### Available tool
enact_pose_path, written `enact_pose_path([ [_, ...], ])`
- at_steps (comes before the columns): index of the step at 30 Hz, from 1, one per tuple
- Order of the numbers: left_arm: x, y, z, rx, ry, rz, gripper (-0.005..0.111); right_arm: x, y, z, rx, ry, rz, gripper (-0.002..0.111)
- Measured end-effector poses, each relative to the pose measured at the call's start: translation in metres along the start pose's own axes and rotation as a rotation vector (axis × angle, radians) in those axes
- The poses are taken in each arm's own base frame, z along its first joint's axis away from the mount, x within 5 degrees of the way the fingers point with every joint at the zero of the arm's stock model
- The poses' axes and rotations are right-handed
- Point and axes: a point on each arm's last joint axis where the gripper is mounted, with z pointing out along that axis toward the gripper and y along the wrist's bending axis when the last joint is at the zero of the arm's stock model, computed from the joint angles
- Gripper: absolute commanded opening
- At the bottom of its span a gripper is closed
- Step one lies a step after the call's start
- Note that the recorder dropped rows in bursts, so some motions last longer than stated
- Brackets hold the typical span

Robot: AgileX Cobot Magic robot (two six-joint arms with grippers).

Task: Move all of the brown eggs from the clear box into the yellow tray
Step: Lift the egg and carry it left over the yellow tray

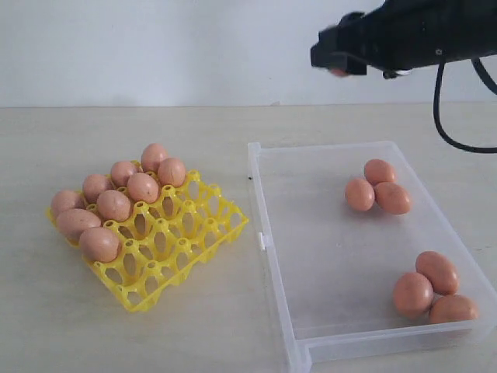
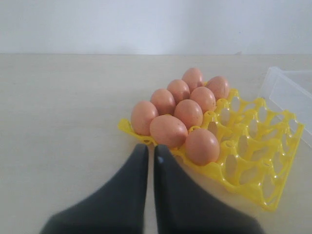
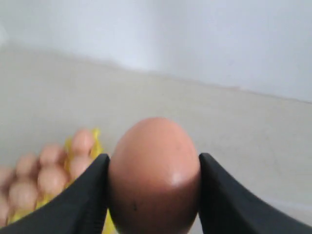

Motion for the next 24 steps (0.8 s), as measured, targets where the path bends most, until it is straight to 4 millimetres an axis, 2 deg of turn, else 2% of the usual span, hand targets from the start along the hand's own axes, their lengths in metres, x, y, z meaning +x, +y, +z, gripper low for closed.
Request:
enact_pose_path([
  [2, 0.0, 0.0, 0.0, 0.0, 0.0, 0.0, 0.004, 0.005, 0.007, -0.01, 0.132, -0.131, 0.138, 0.0],
  [5, 0.0, 0.0, 0.0, 0.0, 0.0, 0.0, 0.004, 0.022, 0.016, -0.015, 0.281, -0.231, 0.297, 0.0],
  [9, 0.0, 0.0, 0.0, 0.0, 0.0, 0.0, 0.004, 0.038, 0.03, -0.009, 0.261, -0.338, 0.524, 0.0],
  [13, 0.0, 0.0, 0.0, 0.0, 0.0, 0.0, 0.004, 0.027, 0.044, 0.006, -0.005, -0.542, 0.656, 0.0],
  [15, 0.0, 0.0, 0.0, 0.0, 0.0, 0.0, 0.004, 0.02, 0.055, 0.017, -0.265, -0.626, 0.661, 0.0],
  [17, 0.0, 0.0, 0.0, 0.0, 0.0, 0.0, 0.004, 0.017, 0.067, 0.032, -0.519, -0.613, 0.647, 0.0],
  [18, 0.0, 0.0, 0.0, 0.0, 0.0, 0.0, 0.004, 0.017, 0.076, 0.038, -0.659, -0.581, 0.618, 0.0],
  [21, 0.0, 0.0, 0.0, 0.0, 0.0, 0.0, 0.004, 0.032, 0.103, 0.059, -0.917, -0.347, 0.468, 0.0],
  [24, 0.0, 0.0, 0.0, 0.0, 0.0, 0.0, 0.004, 0.057, 0.124, 0.077, -1.011, -0.107, 0.335, 0.0],
])
